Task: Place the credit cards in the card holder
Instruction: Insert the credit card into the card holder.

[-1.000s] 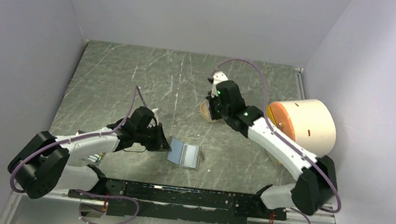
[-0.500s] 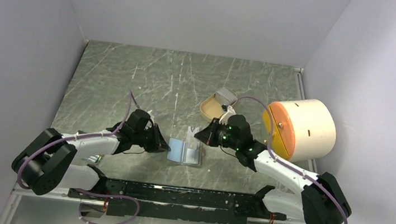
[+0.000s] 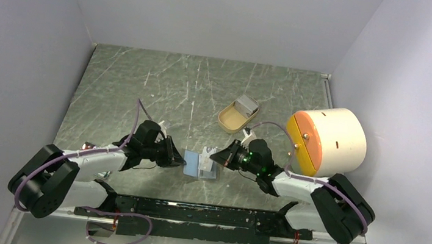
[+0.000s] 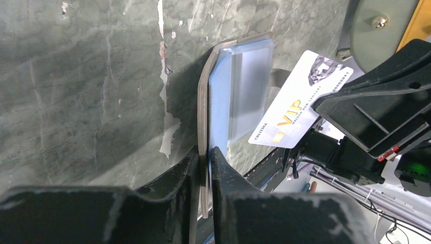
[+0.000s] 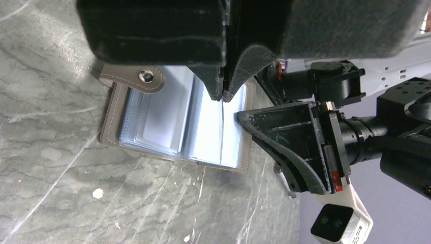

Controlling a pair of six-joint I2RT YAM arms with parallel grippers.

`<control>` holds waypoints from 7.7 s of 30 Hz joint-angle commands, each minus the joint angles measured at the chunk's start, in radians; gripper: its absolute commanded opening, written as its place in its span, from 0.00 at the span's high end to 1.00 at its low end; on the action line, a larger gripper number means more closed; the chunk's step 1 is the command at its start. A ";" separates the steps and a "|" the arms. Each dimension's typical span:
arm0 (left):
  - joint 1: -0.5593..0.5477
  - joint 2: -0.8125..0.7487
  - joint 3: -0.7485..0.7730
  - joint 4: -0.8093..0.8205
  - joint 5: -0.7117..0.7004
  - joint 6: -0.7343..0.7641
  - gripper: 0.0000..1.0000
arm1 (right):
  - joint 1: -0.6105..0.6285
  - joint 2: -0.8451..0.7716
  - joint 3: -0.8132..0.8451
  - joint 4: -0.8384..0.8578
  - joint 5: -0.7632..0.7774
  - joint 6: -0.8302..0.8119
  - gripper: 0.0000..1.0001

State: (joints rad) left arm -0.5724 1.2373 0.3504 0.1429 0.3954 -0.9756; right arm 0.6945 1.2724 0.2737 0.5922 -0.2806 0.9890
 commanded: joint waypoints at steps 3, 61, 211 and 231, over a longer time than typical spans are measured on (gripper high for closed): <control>0.010 0.019 -0.011 0.042 0.050 0.015 0.80 | 0.009 0.069 -0.027 0.153 -0.008 0.052 0.99; 0.058 0.002 -0.019 -0.011 0.036 0.062 0.91 | 0.034 0.328 -0.032 0.328 -0.055 0.079 0.92; 0.065 0.038 -0.045 0.070 0.100 0.055 0.91 | 0.285 0.268 0.368 -0.565 0.219 -0.137 0.57; 0.065 -0.019 -0.038 0.096 0.155 0.057 0.89 | 0.290 0.273 0.342 -0.389 0.161 -0.135 0.55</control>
State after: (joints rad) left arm -0.5121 1.2530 0.3149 0.1921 0.4988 -0.9276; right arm 0.9768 1.5364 0.6441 0.1135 -0.0769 0.8520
